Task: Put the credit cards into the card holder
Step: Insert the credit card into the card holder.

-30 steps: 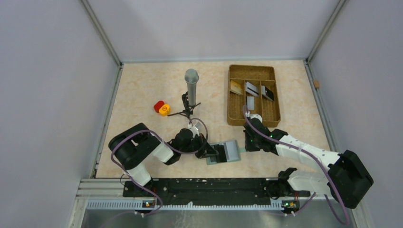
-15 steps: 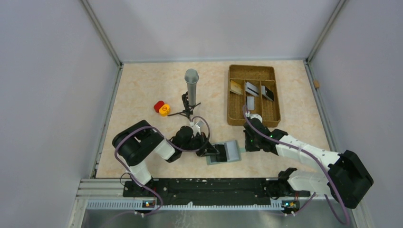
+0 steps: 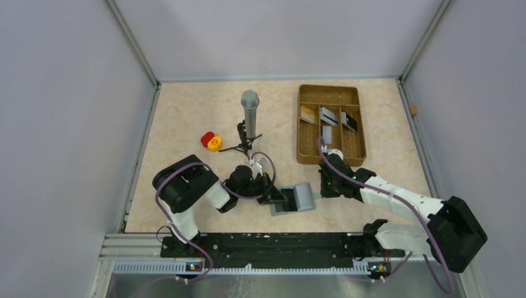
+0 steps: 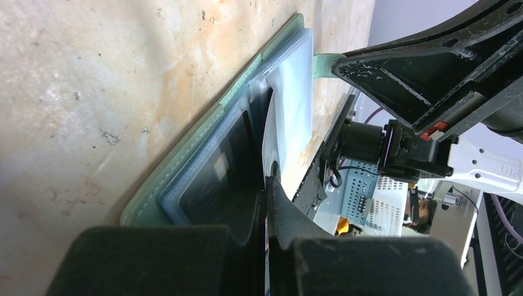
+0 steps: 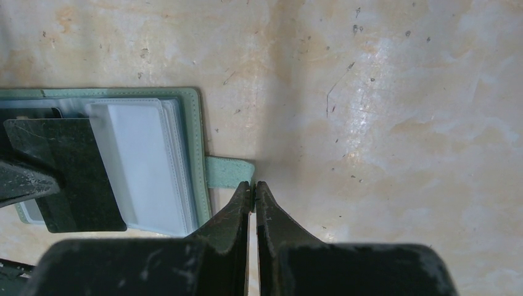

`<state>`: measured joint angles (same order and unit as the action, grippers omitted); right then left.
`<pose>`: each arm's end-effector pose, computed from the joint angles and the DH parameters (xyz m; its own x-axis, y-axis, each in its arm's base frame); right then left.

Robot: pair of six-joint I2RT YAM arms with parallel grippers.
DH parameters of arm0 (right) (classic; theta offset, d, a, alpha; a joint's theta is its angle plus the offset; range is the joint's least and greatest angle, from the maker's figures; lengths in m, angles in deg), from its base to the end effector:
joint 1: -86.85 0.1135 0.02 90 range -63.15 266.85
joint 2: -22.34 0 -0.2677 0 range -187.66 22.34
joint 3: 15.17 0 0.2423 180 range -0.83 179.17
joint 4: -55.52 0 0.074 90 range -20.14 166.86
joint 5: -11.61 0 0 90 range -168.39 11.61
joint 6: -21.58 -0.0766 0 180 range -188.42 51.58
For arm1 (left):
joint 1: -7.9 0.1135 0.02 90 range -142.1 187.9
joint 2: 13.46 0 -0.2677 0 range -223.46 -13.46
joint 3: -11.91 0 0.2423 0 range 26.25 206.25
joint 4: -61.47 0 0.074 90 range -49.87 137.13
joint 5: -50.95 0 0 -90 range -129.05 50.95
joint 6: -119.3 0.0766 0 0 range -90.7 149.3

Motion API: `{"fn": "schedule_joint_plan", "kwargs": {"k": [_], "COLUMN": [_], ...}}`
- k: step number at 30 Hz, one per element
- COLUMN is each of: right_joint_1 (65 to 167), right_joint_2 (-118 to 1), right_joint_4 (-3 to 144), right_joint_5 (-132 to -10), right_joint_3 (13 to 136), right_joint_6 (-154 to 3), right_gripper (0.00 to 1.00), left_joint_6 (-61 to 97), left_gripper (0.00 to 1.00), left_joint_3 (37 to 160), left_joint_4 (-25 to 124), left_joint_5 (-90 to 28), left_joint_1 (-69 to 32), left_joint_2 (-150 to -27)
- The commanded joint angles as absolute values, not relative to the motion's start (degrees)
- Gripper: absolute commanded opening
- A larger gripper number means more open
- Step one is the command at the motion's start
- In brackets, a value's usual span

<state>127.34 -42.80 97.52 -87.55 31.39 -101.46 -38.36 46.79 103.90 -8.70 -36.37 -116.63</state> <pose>0.1681 0.1275 0.1489 -0.8724 -0.0371 -0.4874 -0.1263 0.9803 0.1516 0.1854 -0.2348 0.0879 -0.9770 -0.1623 -0.1382 0.0638 0.3959 -0.9161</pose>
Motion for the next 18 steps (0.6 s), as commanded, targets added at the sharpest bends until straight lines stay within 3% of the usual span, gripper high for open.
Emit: {"fn": "schedule_joint_plan", "kwargs": {"k": [1, 18], "right_joint_1": [127.6, 127.6], "right_joint_2": [-42.9, -42.7], "right_joint_4": [97.7, 97.7], "right_joint_5": [-87.4, -86.9], "right_joint_3": [31.5, 31.1], "right_joint_6": [-101.3, -101.3], "right_gripper": [0.0, 0.0], "left_joint_6": [-36.8, -39.4], "left_gripper": [0.0, 0.0], "left_joint_3": [45.9, 44.9], "left_joint_4": [106.6, 115.4], "left_joint_5": [-12.5, -15.5], "left_joint_1": [-36.1, -36.9], "left_joint_2": [-117.8, -121.9]}}
